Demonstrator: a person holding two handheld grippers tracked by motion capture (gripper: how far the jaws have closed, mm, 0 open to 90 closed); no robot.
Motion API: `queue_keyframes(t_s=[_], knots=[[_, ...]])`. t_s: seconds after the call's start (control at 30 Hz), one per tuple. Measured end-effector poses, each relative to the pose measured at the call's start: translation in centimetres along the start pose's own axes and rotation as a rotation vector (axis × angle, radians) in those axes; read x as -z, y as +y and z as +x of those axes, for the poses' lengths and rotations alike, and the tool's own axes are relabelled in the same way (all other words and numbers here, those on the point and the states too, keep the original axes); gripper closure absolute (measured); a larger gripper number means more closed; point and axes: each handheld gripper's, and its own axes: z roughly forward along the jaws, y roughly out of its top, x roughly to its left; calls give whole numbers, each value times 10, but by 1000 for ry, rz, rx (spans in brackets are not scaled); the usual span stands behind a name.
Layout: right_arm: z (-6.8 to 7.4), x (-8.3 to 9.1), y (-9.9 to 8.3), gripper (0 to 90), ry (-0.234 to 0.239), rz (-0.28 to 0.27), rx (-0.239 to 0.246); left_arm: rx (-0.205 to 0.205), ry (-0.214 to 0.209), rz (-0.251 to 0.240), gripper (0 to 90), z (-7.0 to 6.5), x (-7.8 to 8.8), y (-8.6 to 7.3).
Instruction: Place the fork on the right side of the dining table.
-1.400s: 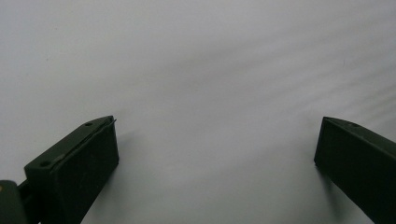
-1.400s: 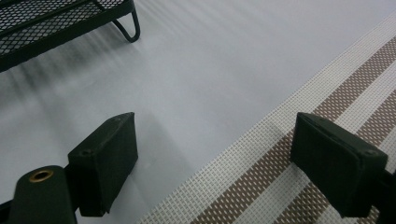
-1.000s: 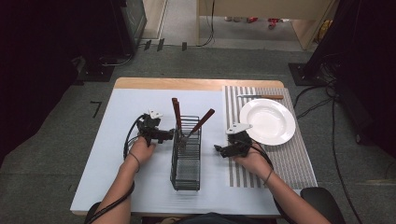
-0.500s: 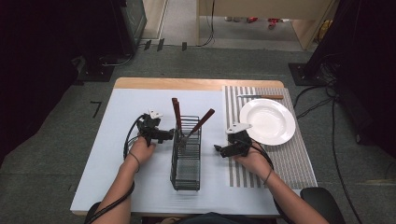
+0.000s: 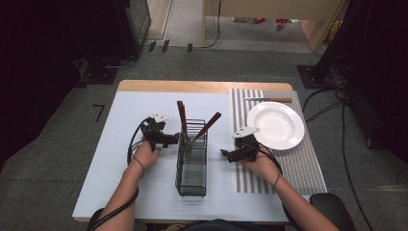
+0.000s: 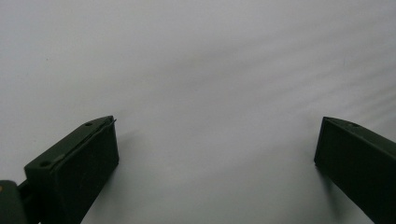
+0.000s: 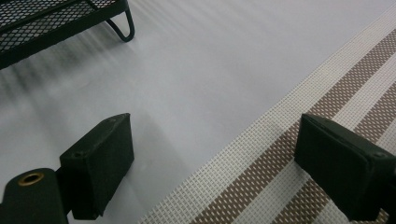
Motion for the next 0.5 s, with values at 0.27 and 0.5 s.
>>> queue_keyframes(t_s=[0.27, 0.5], knots=[[0, -1, 7, 112, -3, 55, -7, 0, 0, 1, 0, 0, 0, 0], [1, -2, 14, 174, 8, 82, -2, 0, 0, 0, 0, 0, 0, 0]])
